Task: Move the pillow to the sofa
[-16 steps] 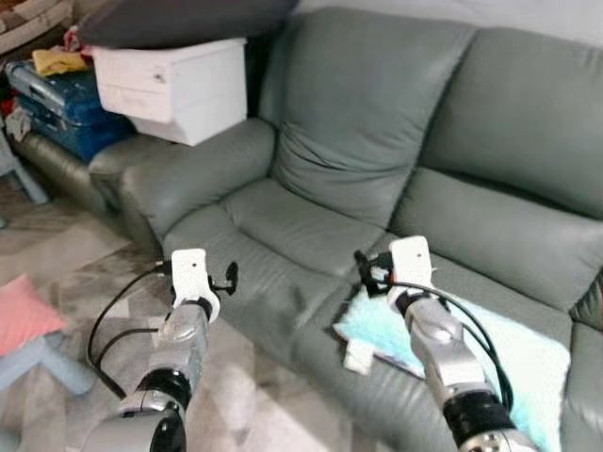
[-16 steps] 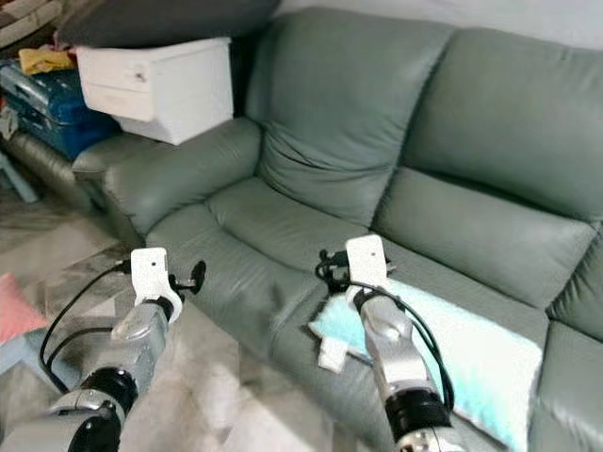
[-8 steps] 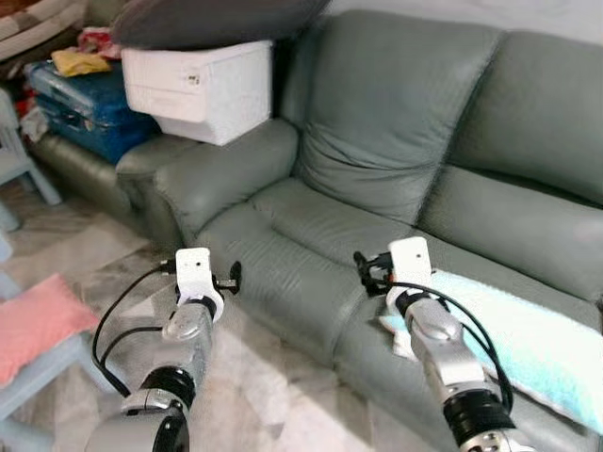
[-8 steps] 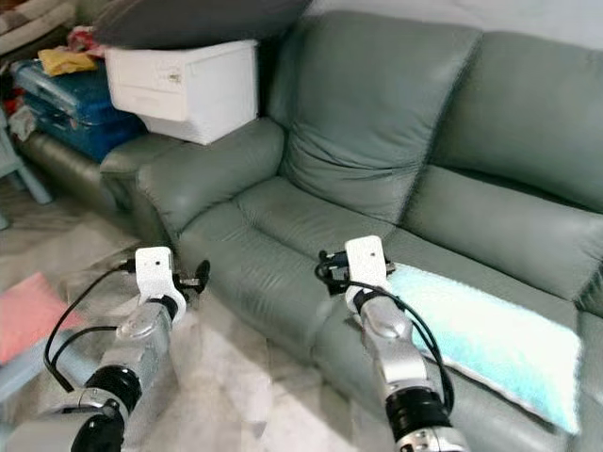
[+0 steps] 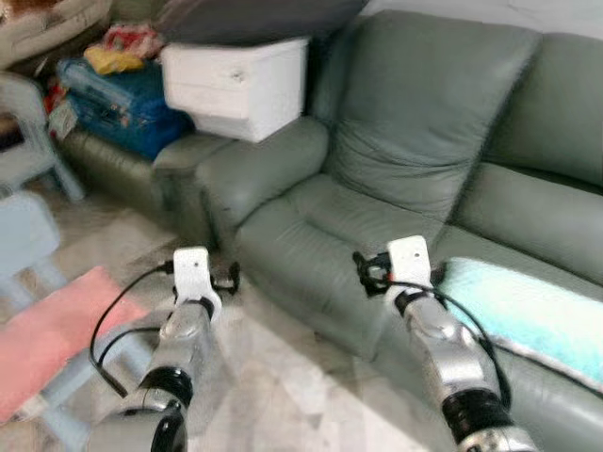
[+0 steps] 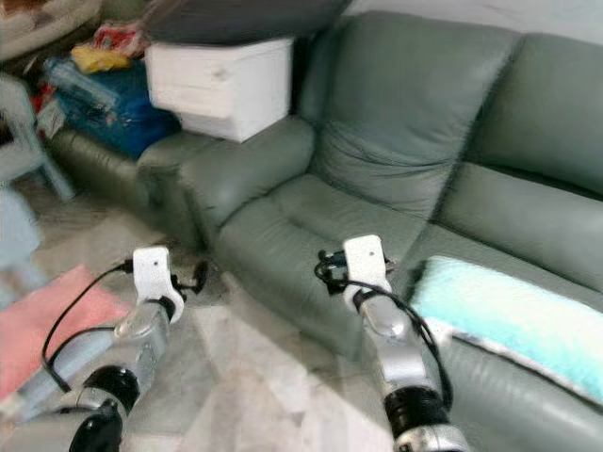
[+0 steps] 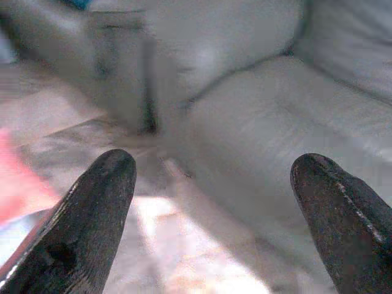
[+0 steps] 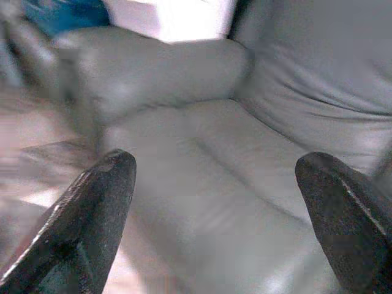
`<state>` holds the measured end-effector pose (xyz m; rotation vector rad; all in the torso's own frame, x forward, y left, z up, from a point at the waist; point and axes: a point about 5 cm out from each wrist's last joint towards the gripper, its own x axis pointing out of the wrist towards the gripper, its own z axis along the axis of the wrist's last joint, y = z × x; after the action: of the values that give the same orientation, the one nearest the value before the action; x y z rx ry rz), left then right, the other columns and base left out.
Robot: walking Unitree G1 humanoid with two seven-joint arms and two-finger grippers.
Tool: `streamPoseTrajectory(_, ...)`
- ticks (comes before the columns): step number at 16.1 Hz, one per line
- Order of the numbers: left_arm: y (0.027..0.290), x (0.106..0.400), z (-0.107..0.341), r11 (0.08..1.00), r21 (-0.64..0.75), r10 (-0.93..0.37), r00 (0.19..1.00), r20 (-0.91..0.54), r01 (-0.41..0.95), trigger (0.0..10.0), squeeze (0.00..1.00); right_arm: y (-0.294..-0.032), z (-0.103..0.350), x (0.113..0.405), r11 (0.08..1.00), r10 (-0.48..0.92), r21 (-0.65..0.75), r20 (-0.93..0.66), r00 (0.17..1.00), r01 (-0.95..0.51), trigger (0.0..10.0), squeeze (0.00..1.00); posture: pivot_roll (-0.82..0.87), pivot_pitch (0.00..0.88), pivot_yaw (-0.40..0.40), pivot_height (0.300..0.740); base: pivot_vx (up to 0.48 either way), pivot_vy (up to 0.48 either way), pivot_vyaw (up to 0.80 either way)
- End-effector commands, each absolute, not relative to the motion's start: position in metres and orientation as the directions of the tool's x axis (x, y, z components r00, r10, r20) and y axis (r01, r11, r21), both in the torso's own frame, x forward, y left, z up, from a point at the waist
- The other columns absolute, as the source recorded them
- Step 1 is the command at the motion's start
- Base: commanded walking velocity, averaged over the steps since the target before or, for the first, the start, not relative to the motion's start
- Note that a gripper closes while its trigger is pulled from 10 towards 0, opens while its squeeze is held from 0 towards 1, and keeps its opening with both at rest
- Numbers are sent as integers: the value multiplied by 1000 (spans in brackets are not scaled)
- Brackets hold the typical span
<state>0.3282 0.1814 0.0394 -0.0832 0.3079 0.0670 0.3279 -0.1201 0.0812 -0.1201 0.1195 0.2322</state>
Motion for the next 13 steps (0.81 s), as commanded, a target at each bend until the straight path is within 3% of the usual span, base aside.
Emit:
streamPoseTrajectory(1,182,331,44,994,-63,67,954,-292,-89,10000,0,-120,86,330,963,230,-116,-116,966,-243,10000,0,-83,0,24,740,0,480,0)
streamPoseTrajectory(6,183,332,46,995,-31,82,959,-270,-93,10000,0,-118,86,329,961,238,-118,-114,964,-251,10000,0,-76,0,25,740,0,49,0)
streamPoseTrajectory(13,184,333,51,994,-3,109,969,-223,-112,10000,0,-113,85,328,951,265,-132,-110,958,-278,10000,0,-74,0,23,740,0,0,766)
